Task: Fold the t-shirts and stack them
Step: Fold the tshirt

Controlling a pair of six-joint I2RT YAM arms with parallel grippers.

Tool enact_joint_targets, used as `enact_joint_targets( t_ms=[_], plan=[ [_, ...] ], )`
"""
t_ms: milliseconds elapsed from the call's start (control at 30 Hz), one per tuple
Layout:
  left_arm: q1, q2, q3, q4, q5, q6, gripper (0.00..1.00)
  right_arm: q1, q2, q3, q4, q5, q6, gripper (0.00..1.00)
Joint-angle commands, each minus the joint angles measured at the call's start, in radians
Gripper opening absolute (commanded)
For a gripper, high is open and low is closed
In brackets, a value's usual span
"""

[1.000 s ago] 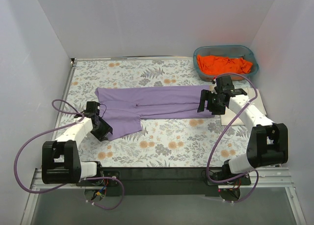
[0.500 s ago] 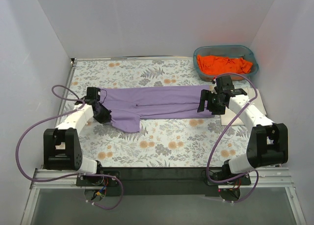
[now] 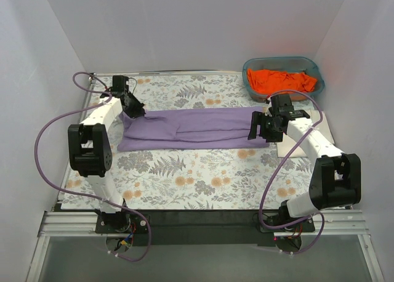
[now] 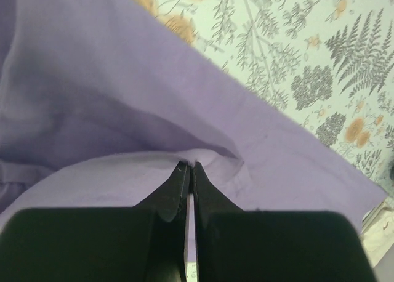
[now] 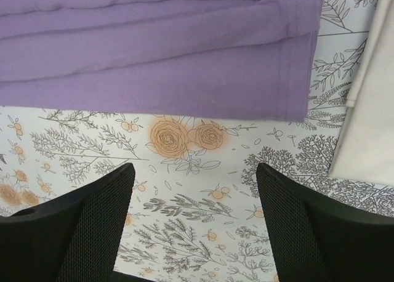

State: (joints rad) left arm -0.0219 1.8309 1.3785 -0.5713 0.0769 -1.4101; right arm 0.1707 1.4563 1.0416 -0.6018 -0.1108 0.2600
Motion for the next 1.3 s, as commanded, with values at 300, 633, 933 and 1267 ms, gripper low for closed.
enact_joint_targets(
  t_ms=[300, 633, 933, 1267],
  plan=[
    [-0.004, 0.128, 0.212, 0.040, 0.060, 0.026, 0.00, 0.001, 0.062, 0.093, 0.019, 0.025, -0.016, 0.72],
    [-0.009, 0.140, 0.222, 0.083, 0.072, 0.013, 0.00, 0.001, 0.134, 0.127, 0.077, 0.049, -0.027, 0.70],
    [-0.007, 0.142, 0.185, 0.102, 0.024, -0.036, 0.00, 0.006, 0.234, 0.158, 0.143, 0.003, -0.031, 0.54],
    [-0.007, 0.156, 0.180, 0.106, 0.018, -0.059, 0.00, 0.029, 0.302, 0.161, 0.161, -0.036, -0.044, 0.45]
  ],
)
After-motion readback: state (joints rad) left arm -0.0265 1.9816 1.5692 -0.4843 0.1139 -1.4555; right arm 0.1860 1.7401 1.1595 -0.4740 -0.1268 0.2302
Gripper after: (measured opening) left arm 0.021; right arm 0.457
